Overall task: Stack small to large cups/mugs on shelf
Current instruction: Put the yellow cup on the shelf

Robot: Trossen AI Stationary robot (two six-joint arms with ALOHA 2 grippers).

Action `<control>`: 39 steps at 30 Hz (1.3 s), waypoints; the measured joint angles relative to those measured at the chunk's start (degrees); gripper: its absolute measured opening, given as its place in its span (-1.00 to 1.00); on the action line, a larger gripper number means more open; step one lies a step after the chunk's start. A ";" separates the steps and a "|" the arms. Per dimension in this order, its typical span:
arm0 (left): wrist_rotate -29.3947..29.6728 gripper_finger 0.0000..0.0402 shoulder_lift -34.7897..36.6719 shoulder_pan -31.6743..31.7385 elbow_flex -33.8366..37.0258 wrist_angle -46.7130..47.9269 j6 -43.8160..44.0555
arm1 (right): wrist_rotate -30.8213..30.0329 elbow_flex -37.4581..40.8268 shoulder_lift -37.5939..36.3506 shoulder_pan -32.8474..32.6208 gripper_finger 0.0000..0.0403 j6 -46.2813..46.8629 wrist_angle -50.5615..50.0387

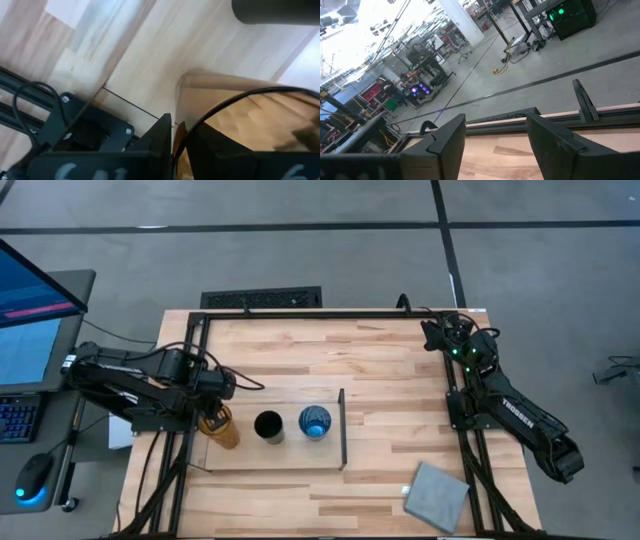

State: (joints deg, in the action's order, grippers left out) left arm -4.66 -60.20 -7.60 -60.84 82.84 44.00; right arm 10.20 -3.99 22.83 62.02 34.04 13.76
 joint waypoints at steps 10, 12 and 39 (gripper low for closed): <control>2.80 -0.79 0.02 0.00 -0.10 -1.80 -0.14 | 0.00 0.00 0.00 0.00 0.14 0.02 -0.01; 2.97 -0.79 0.04 0.00 -0.11 -1.83 -0.12 | 0.00 0.00 0.02 -0.02 0.14 0.02 -0.02; -1.63 -0.79 0.07 0.00 -0.11 -2.30 0.73 | 0.00 0.00 0.01 -0.01 0.14 0.02 -0.01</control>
State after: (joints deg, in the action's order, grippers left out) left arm -6.29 -60.14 -7.60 -60.95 80.54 44.73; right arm 10.20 -3.99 22.84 62.01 34.06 13.75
